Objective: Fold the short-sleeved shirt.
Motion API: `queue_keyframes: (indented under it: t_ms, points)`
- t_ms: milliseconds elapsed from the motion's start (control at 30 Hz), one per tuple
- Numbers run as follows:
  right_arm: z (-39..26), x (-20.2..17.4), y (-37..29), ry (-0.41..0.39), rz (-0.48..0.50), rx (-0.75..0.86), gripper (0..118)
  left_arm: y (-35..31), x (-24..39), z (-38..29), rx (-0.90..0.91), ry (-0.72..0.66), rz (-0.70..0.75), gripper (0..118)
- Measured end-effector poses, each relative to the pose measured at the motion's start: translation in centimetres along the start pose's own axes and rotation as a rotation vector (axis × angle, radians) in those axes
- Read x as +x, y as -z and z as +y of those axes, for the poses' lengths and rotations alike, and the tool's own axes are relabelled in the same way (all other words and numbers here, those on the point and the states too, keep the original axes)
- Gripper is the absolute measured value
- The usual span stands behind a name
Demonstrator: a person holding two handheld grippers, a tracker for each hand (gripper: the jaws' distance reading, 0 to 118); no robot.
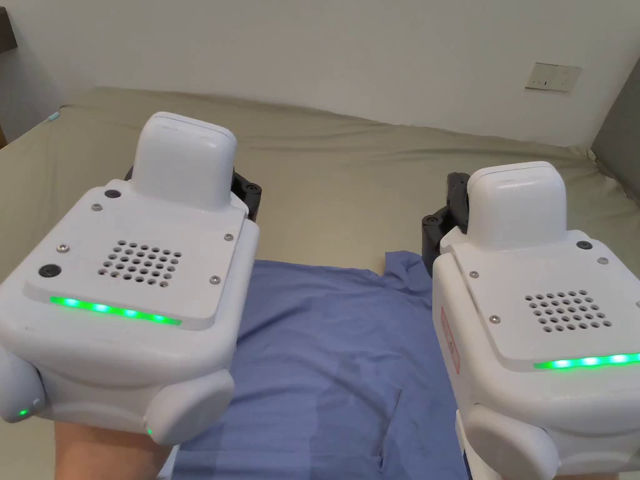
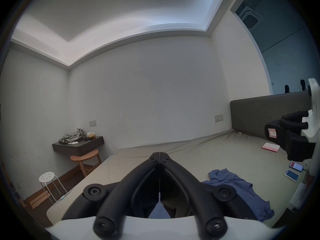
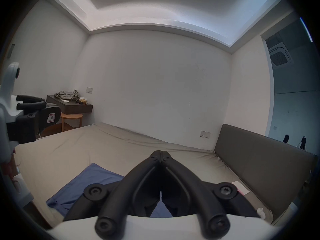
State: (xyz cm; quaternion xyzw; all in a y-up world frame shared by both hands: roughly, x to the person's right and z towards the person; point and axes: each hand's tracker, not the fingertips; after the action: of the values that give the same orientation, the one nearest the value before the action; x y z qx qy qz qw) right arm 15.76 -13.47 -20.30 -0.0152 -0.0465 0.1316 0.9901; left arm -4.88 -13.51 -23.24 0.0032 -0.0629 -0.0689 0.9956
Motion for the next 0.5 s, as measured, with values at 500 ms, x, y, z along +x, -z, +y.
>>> queue_keyframes:
  t_ms: [500]
  points:
    - [-4.3, -0.2, 2.6, 0.01, 0.025, -0.15, 0, 4.0, -6.2, -13.2, -0.396, -0.023, -0.001, 37]
